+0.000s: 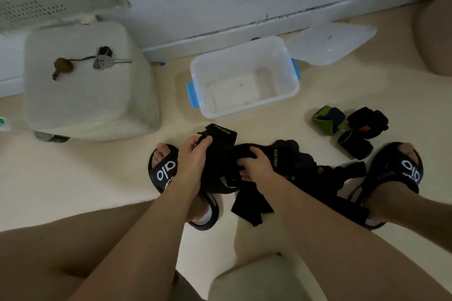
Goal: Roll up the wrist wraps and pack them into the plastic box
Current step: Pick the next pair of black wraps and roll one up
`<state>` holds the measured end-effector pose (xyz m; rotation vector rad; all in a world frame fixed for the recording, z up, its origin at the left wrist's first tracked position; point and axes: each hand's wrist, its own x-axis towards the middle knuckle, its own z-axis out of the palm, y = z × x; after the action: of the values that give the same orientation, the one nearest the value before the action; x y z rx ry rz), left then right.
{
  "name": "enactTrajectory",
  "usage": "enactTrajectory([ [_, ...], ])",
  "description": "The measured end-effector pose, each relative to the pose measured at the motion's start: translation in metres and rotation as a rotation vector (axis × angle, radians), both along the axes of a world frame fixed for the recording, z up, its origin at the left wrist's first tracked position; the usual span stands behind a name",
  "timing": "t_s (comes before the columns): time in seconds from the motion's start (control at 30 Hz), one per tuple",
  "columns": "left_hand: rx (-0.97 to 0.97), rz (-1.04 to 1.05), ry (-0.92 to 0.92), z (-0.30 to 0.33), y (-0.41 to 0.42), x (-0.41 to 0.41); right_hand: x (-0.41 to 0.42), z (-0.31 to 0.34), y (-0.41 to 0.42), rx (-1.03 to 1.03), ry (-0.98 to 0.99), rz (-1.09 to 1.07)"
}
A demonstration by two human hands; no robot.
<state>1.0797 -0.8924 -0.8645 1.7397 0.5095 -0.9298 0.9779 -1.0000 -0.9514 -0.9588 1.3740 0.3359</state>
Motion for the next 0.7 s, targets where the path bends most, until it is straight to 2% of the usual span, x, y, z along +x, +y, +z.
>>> enactTrajectory([
  [0.13,-0.008,0.005,0.005,-0.008,0.004,-0.001,0.002,0.008,-0.003,0.134,-0.02,-0.354],
  [0.33,-0.047,-0.051,-0.008,0.014,0.011,-0.007,-0.003,0.047,-0.023,0.074,-0.109,-0.665],
  [0.53,-0.107,-0.097,-0.036,0.062,0.004,-0.014,-0.029,0.106,-0.062,0.008,-0.205,-0.721],
  [0.7,-0.053,-0.276,-0.251,0.097,-0.008,-0.024,-0.055,0.155,-0.074,-0.004,-0.301,-0.617],
])
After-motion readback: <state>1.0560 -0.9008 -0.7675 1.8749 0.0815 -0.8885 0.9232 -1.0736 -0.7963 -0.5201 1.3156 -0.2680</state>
